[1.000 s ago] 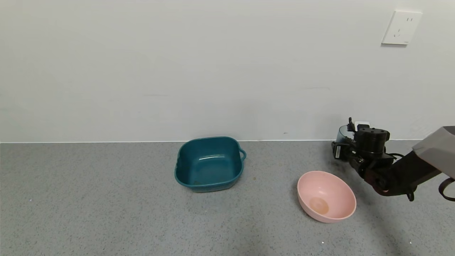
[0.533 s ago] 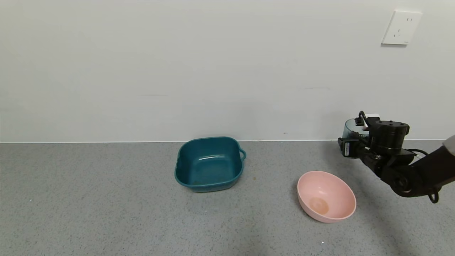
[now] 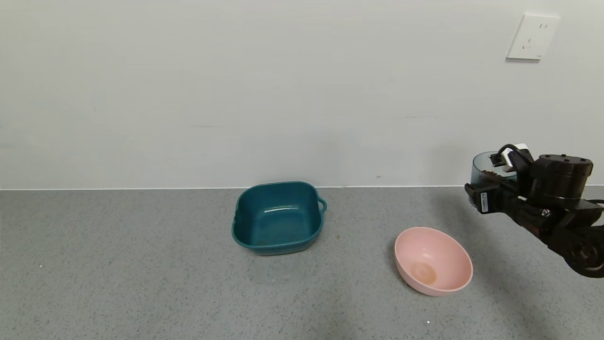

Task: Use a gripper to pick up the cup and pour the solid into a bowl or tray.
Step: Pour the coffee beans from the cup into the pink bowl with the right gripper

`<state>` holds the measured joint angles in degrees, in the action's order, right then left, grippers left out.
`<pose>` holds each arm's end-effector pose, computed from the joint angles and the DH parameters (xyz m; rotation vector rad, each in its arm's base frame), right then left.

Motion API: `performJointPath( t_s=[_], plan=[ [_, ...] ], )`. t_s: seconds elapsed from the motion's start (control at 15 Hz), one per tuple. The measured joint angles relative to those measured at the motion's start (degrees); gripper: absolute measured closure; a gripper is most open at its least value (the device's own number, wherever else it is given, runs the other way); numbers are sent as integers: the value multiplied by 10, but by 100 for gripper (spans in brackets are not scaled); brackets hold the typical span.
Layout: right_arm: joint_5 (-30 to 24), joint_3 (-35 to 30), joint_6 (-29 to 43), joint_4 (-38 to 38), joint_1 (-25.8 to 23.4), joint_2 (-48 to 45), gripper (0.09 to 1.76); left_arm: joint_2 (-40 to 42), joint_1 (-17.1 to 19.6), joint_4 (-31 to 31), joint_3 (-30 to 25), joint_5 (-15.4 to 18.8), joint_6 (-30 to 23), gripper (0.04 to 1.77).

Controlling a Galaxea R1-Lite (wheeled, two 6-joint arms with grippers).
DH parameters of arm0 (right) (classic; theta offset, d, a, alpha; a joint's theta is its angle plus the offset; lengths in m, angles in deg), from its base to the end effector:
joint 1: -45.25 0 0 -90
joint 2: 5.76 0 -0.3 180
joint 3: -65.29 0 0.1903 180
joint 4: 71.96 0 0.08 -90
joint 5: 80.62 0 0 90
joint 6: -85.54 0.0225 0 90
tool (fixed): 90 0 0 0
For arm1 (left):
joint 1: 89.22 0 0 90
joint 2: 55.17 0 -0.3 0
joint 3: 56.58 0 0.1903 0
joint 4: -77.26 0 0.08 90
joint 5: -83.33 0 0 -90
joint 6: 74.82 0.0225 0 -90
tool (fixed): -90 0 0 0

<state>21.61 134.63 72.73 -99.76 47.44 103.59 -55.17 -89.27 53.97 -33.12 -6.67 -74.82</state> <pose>0.3448 0.0084 0.1391 -0.2489 0.2304 -0.1502 -0.0229 0.0000 0.0761 0.0000 -0.0030 -0.0009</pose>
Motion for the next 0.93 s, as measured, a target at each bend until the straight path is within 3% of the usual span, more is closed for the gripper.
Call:
performJointPath(
  t_s=[0.6,0.93],
  plan=[
    [-7,-65,-73,122,49,-94,49,0,0,0,0,0,0,6],
    [-32,-67,-170,226,57,-140,50,0,0,0,0,0,0,6]
  ],
)
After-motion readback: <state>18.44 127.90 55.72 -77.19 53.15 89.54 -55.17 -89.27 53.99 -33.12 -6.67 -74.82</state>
